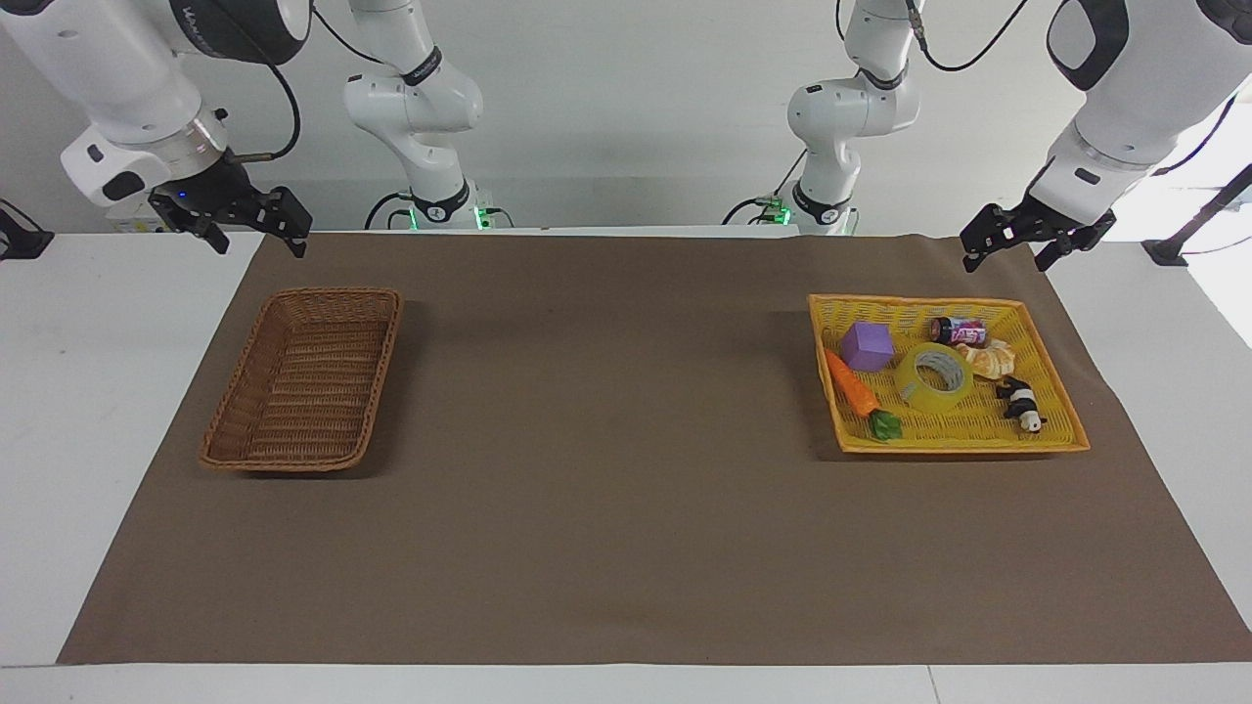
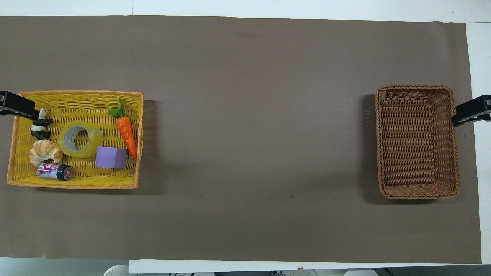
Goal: Move tape to another basket
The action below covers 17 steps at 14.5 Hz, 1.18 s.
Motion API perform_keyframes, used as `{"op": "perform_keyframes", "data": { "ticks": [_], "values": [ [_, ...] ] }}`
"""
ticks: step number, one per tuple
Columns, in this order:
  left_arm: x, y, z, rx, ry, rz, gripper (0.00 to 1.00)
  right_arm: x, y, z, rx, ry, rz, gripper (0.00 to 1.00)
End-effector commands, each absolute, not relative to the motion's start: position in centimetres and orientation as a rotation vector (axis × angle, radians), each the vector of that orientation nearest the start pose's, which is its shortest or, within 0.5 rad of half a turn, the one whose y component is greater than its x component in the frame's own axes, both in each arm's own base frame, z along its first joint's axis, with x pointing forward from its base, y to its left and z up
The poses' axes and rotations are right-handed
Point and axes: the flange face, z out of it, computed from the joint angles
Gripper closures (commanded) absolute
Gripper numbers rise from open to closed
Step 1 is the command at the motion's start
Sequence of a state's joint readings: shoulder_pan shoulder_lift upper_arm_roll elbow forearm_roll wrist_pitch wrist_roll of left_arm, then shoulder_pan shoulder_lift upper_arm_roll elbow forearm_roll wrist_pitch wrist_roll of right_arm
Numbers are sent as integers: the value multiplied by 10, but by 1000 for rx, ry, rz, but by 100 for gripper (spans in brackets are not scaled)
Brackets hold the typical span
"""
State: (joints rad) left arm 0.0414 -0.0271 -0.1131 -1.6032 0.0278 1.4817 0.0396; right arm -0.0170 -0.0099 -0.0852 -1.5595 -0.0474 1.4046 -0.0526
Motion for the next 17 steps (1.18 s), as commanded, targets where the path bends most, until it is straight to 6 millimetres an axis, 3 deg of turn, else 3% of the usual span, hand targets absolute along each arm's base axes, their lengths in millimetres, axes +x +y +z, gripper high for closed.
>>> {"op": "perform_keyframes", "data": {
  "ticks": [1, 5, 8, 10, 13, 15, 16, 17],
  "values": [
    [531, -30, 616, -3081, 143, 162, 0, 523, -60, 623, -3168, 49, 242, 0],
    [531, -28, 615, -3081, 129, 165, 0, 523, -60, 623, -3168, 49, 242, 0],
    [535, -12, 606, -3085, 99, 61, 0, 523, -60, 623, -3168, 49, 242, 0],
    [531, 0, 574, -3076, 74, -124, 0, 523, -60, 623, -3168, 49, 242, 0],
    [524, 13, 493, -3075, 109, -126, 0, 523, -60, 623, -3168, 49, 242, 0],
    [520, 17, 466, -3069, 211, -125, 0, 523, -60, 623, -3168, 49, 240, 0],
    [522, 32, 459, -3069, 187, -135, 0, 523, -60, 623, -3168, 49, 245, 0],
    [520, 39, 439, -3076, 175, -96, 0, 523, -60, 623, -3168, 49, 242, 0]
  ]
}}
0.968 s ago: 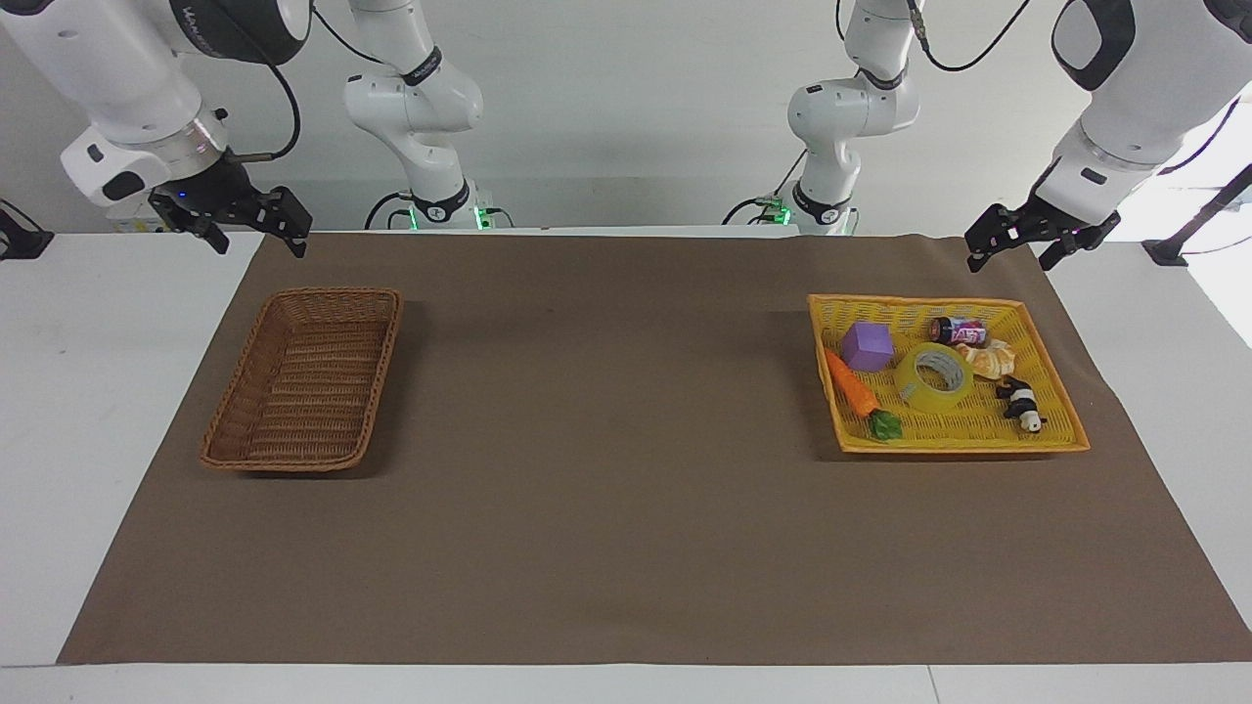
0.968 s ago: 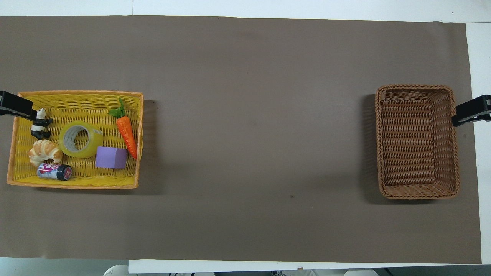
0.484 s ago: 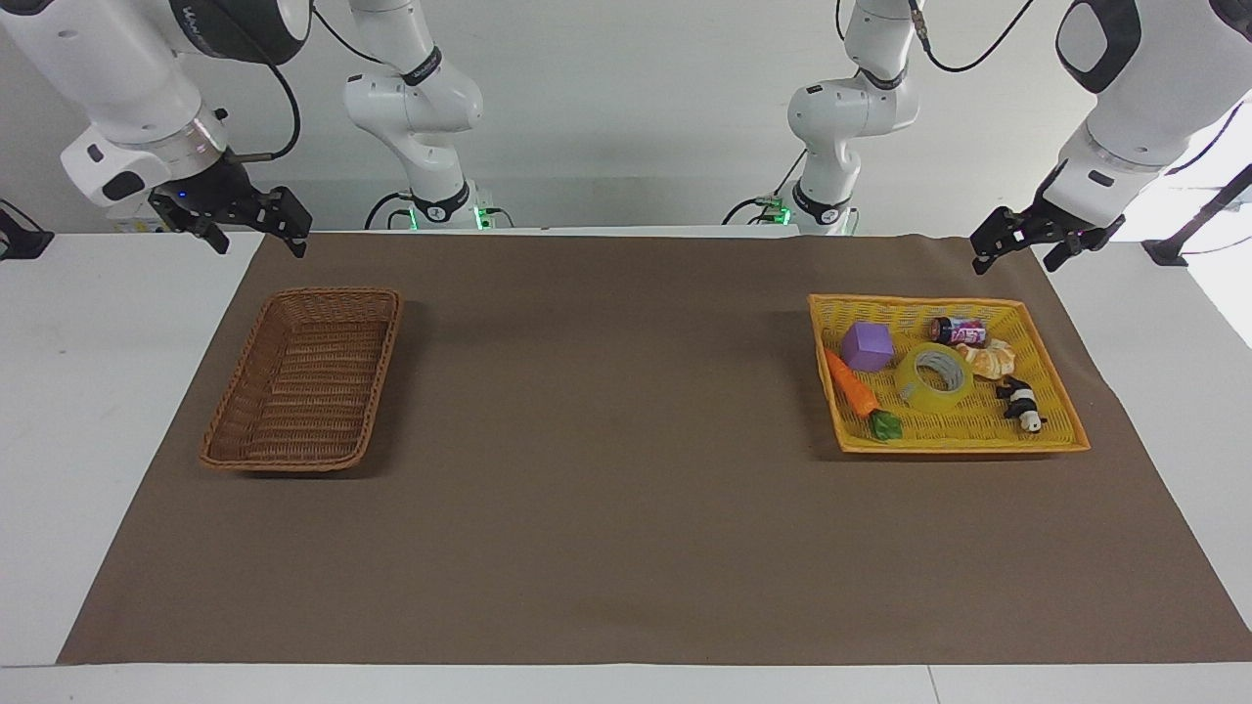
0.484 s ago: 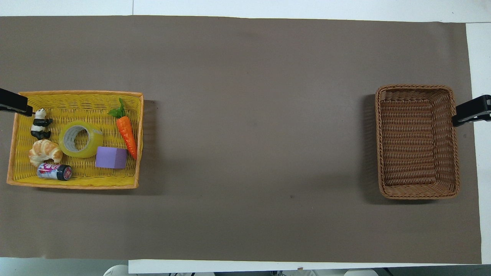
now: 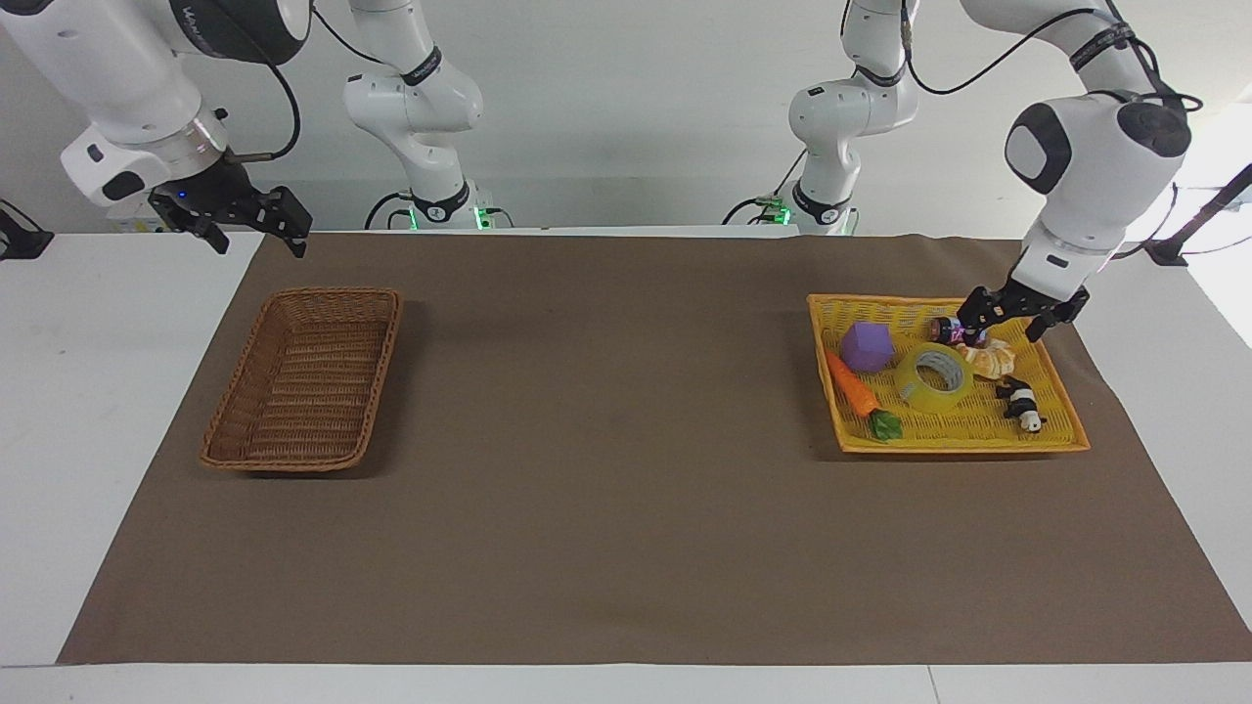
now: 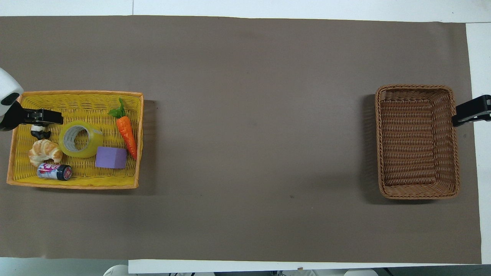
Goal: Move tape to another basket
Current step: 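Reach the left gripper down into the yellow basket and grasp the tape roll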
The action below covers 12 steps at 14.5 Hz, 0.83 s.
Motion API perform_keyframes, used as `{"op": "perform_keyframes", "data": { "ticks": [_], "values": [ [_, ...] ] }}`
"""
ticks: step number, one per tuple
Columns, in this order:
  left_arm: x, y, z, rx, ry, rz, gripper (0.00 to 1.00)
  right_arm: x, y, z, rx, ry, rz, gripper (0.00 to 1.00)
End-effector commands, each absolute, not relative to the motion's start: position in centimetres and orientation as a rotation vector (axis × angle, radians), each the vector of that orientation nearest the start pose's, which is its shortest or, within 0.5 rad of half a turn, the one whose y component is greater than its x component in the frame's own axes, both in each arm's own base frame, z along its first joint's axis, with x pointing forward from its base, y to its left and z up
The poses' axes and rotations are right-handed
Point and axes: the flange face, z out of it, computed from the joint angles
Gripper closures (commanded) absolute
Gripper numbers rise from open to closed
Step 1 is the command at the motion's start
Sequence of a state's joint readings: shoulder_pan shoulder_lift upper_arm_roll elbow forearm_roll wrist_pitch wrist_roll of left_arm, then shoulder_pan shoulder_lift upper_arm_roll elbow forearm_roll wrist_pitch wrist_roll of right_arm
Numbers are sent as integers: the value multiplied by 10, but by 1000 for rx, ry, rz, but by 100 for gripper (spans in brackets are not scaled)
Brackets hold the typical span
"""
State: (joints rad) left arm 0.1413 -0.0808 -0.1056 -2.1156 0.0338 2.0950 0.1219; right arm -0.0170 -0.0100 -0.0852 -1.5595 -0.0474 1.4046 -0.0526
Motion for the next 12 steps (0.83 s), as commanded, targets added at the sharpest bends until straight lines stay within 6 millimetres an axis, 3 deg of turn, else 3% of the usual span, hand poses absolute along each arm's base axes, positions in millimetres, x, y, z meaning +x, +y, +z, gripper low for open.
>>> {"op": "perform_keyframes", "data": {
  "ticks": [1, 6, 9, 12],
  "values": [
    [518, 39, 424, -3079, 186, -79, 0, 523, -60, 623, -3168, 49, 245, 0],
    [513, 46, 368, -3080, 248, -103, 0, 523, -60, 623, -3168, 49, 242, 0],
    [519, 46, 355, -3078, 267, -146, 3, 523, -60, 623, -3168, 49, 245, 0],
    [515, 46, 340, -3068, 400, -105, 4, 523, -60, 623, -3168, 49, 242, 0]
  ]
}}
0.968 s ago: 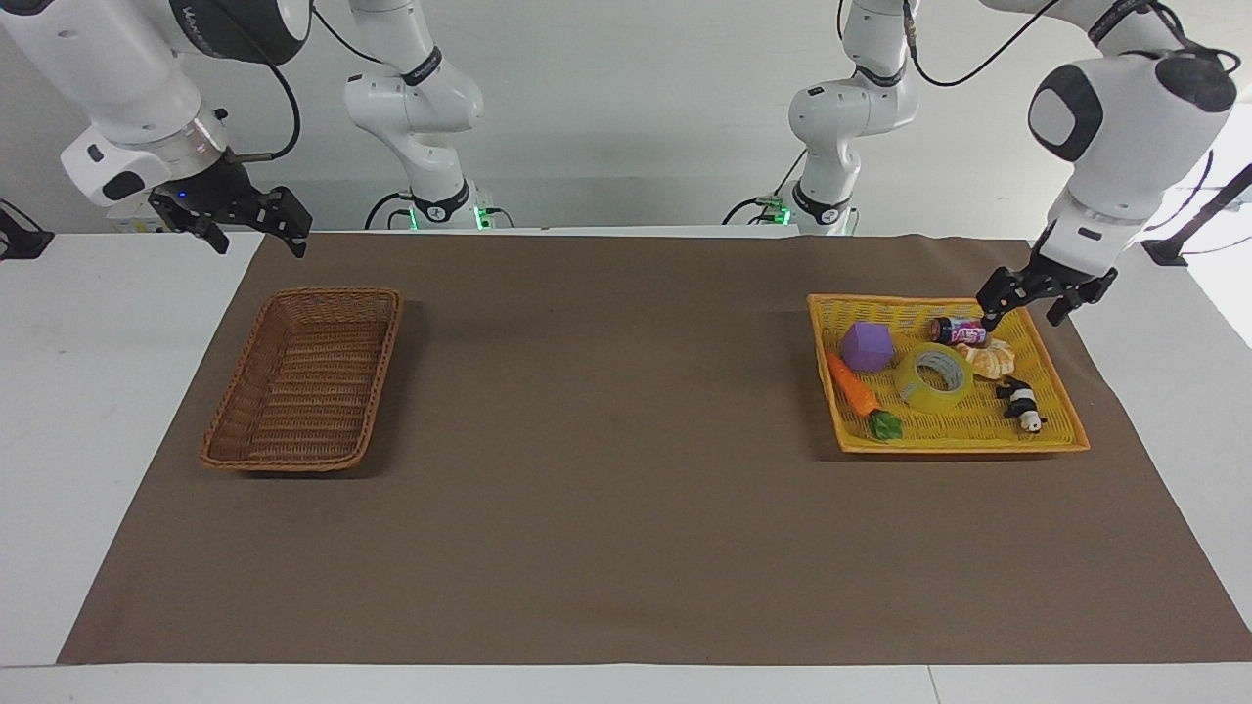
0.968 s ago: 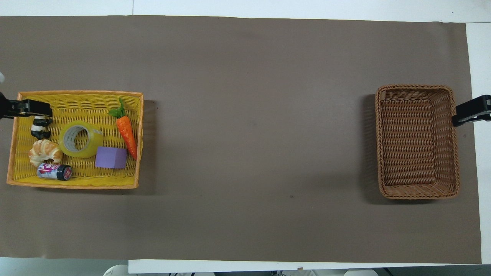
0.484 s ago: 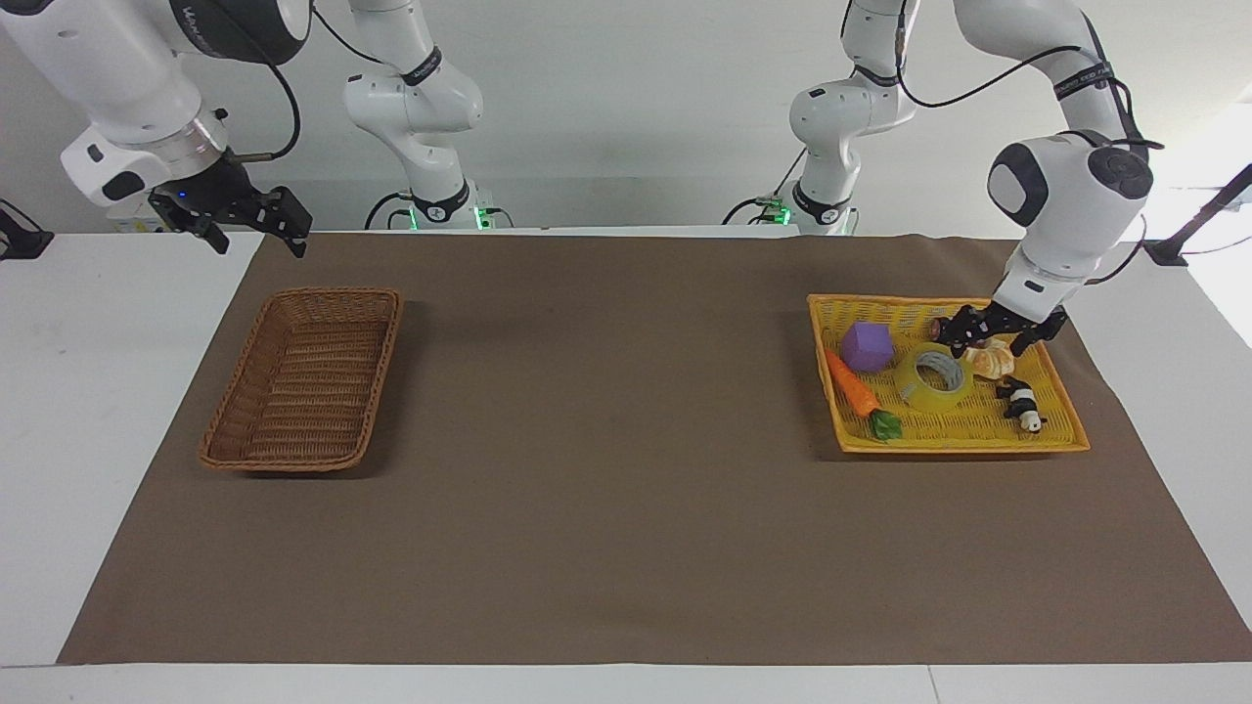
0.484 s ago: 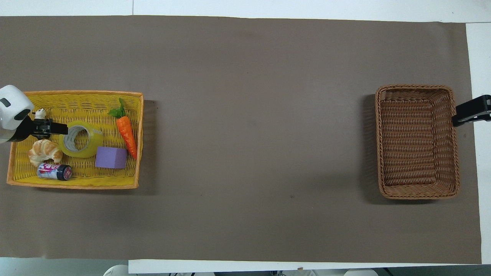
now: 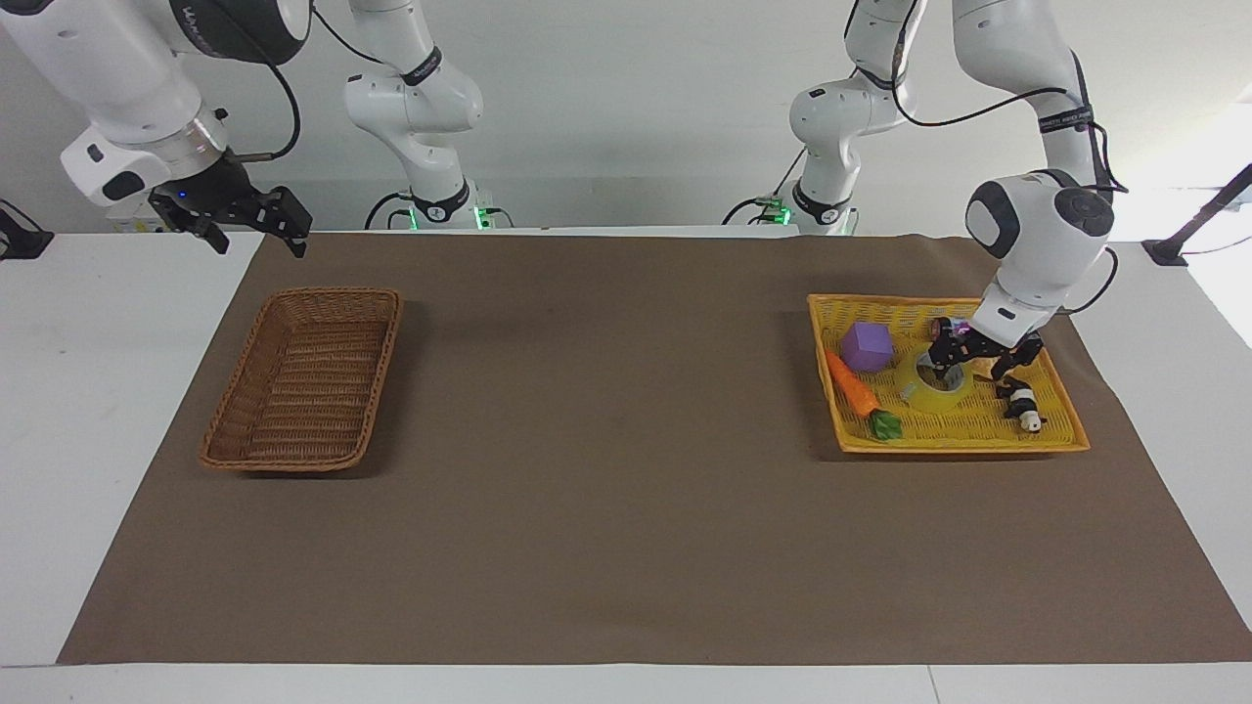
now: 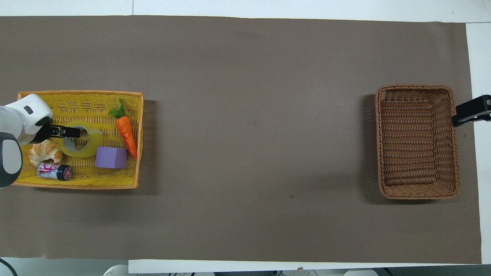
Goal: Move tape to another basket
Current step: 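Reach the left gripper down into the yellow basket and grasp the tape roll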
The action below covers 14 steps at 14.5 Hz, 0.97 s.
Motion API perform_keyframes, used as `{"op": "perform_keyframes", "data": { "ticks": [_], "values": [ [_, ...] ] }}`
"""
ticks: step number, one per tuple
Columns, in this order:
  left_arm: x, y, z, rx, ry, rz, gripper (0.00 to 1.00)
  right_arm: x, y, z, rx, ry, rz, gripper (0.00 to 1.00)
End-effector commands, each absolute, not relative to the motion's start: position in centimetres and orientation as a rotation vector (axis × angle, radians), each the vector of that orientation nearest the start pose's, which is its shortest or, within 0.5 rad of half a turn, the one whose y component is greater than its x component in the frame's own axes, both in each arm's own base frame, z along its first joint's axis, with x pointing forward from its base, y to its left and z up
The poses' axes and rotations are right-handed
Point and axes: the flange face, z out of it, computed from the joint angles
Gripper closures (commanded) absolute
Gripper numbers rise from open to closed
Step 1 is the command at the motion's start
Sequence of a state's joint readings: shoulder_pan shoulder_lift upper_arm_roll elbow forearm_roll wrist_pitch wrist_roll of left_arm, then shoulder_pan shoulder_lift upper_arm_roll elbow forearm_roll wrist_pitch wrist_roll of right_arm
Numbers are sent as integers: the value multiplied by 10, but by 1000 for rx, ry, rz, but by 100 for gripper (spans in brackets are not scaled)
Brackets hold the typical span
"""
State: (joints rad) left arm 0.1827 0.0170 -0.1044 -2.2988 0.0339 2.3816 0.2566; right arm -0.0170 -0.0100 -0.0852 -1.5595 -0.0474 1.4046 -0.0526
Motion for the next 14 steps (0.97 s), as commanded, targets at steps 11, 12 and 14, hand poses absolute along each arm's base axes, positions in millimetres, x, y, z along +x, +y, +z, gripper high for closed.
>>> {"op": "perform_keyframes", "data": {
  "ticks": [11, 12, 14],
  "values": [
    [527, 48, 301, -3059, 555, -83, 100, 523, -60, 623, -3168, 49, 245, 0],
    [533, 48, 309, -3056, 554, -96, 100, 523, -60, 623, -3168, 49, 242, 0],
    [550, 44, 337, -3057, 556, -70, 100, 523, -60, 623, -3168, 49, 242, 0]
  ]
}}
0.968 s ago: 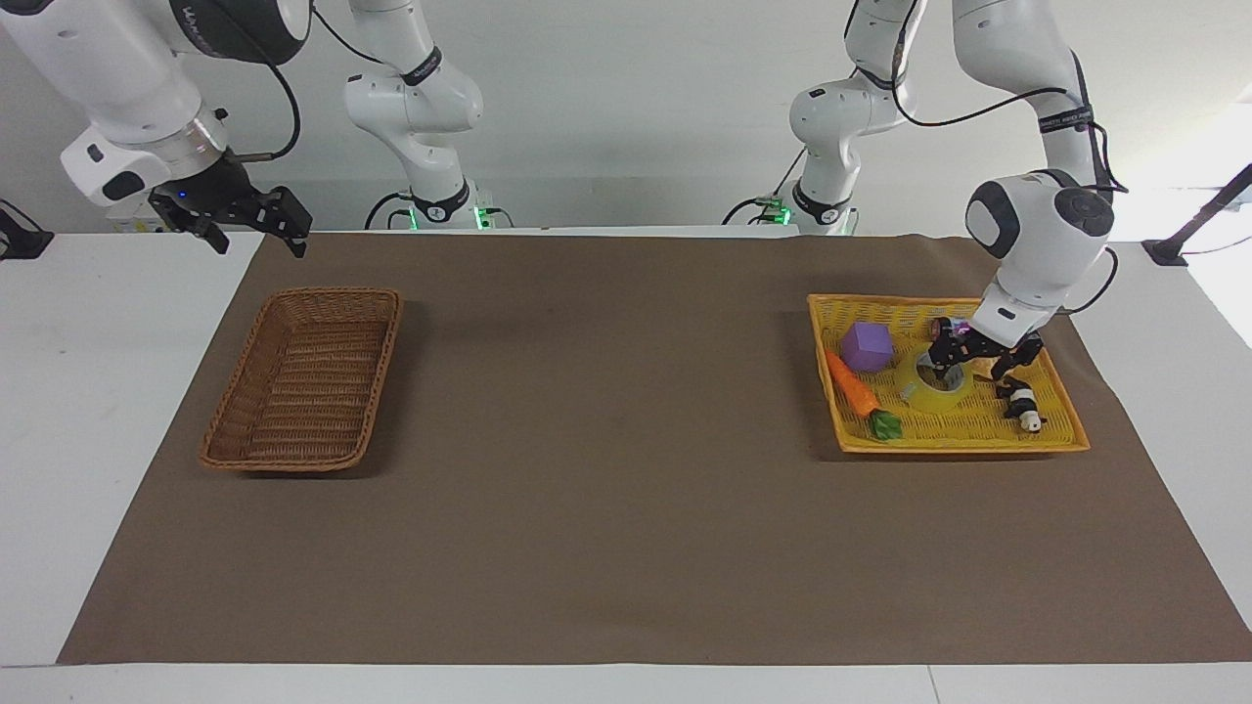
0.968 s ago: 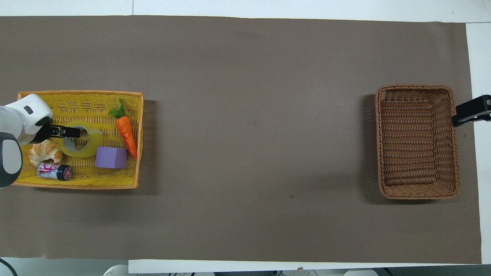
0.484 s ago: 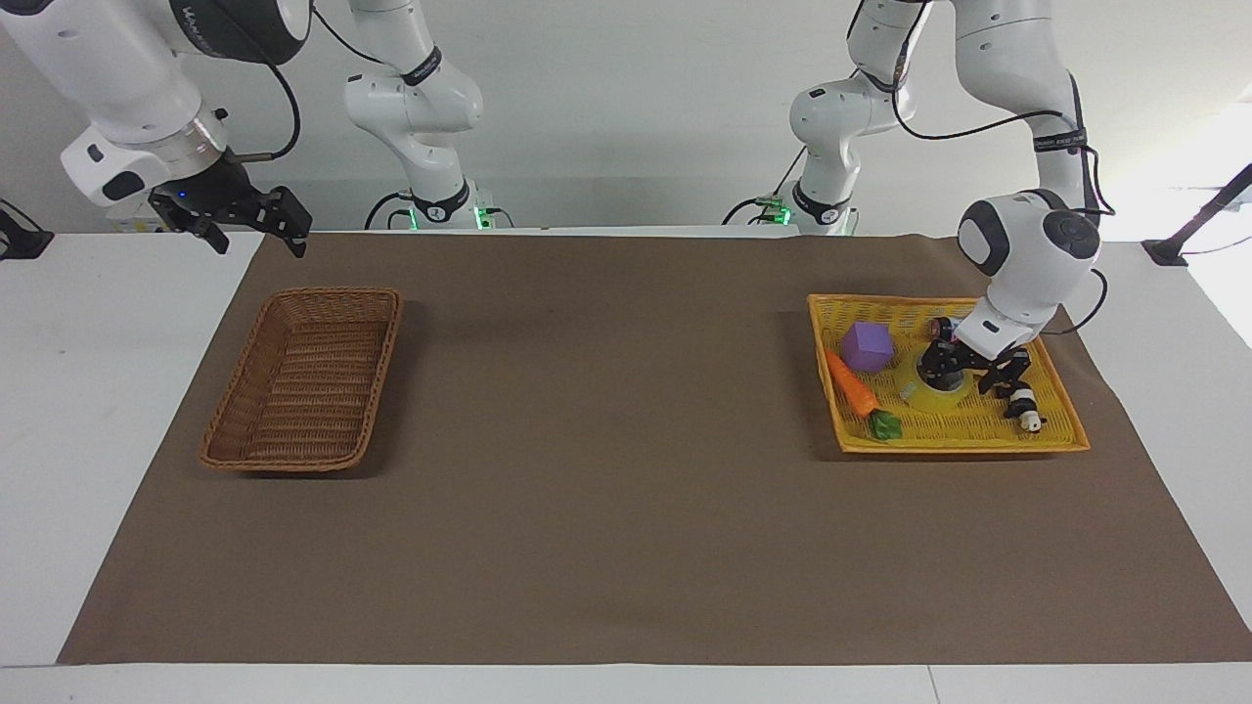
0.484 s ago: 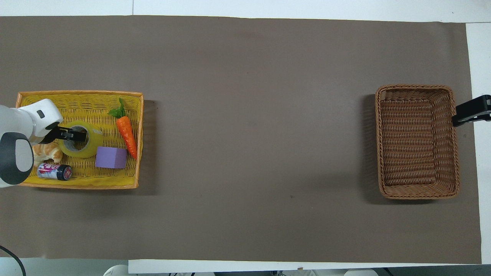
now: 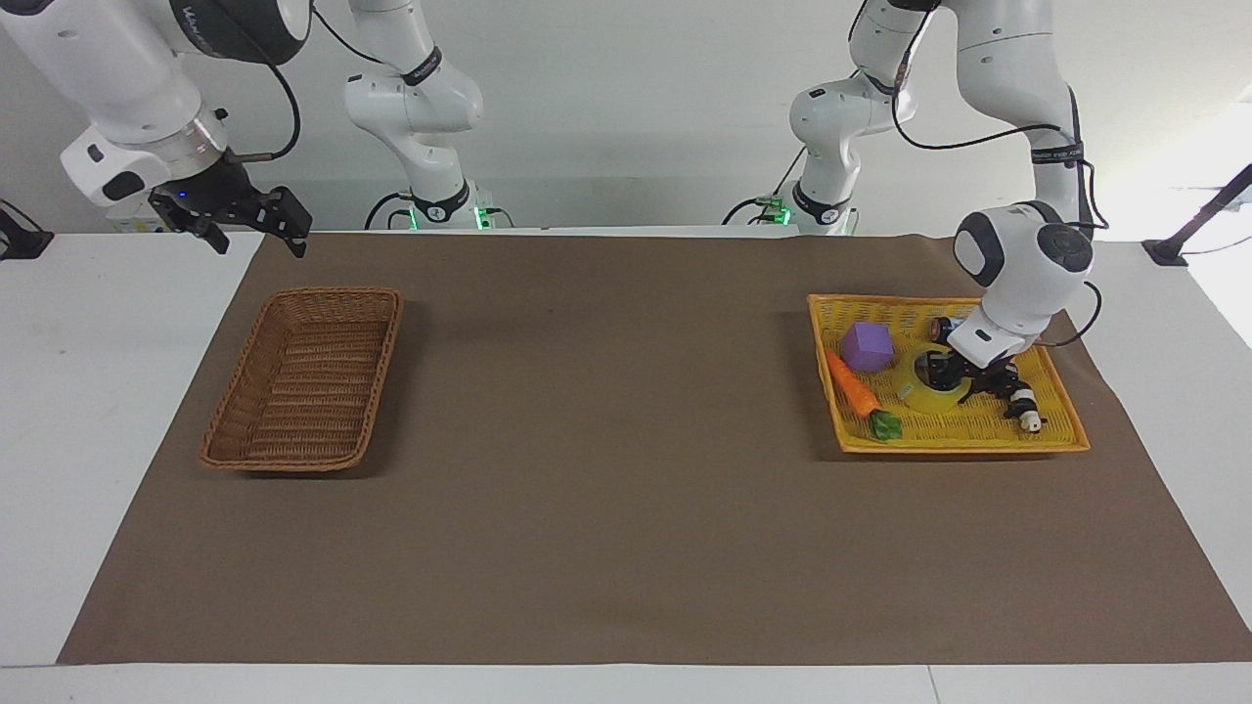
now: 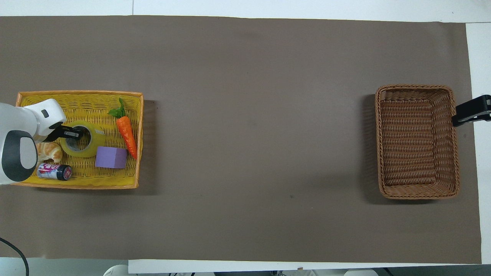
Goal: Move tape to another basket
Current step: 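Lift the tape with the left gripper while the right gripper approaches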
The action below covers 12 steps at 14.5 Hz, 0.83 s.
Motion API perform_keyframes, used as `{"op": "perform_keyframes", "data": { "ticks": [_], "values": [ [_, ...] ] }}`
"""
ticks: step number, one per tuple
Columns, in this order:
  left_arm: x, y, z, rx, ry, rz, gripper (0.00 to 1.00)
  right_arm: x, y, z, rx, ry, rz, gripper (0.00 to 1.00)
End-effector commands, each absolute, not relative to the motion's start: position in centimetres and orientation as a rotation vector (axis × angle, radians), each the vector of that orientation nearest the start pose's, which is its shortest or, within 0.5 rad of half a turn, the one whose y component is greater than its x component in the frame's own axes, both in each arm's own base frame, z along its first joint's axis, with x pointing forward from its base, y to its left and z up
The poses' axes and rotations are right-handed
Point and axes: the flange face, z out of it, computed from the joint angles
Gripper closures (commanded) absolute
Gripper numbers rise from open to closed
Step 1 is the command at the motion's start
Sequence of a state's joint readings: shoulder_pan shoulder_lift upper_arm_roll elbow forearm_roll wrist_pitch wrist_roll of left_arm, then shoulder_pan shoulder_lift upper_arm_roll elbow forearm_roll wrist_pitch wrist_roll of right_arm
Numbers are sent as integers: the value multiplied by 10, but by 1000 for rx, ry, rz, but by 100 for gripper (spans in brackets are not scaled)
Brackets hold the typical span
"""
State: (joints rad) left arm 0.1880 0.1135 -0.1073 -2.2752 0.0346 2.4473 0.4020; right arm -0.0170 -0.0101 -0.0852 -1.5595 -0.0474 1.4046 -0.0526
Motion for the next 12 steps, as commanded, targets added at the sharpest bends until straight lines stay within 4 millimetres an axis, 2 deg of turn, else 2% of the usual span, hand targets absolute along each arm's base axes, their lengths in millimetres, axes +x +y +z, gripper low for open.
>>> {"op": "perform_keyframes", "data": {
  "ticks": [1, 2, 3, 4, 5, 7, 9, 10, 12],
  "values": [
    [560, 41, 359, -3060, 561, -47, 100, 523, -60, 623, -3168, 49, 245, 0],
    [572, 32, 386, -3069, 558, -24, 100, 523, -60, 623, -3168, 49, 242, 0],
    [580, 10, 408, -3078, 538, 13, 100, 523, -60, 623, -3168, 49, 242, 0],
    [584, -28, 429, -3093, 491, 48, 100, 523, -60, 623, -3168, 49, 242, 0],
    [582, -67, 442, -3110, 446, 75, 100, 523, -60, 623, -3168, 49, 242, 0],
    [558, -160, 452, -3156, 373, 146, 100, 523, -60, 623, -3168, 49, 242, 0],
    [528, -249, 457, -3307, 267, 194, 100, 523, -60, 623, -3168, 49, 242, 0],
    [514, -287, 465, -3371, 205, 215, 100, 523, -60, 623, -3168, 49, 242, 0],
    [483, -345, 476, -3385, 194, 219, 100, 523, -60, 623, -3168, 49, 245, 0]
  ]
}}
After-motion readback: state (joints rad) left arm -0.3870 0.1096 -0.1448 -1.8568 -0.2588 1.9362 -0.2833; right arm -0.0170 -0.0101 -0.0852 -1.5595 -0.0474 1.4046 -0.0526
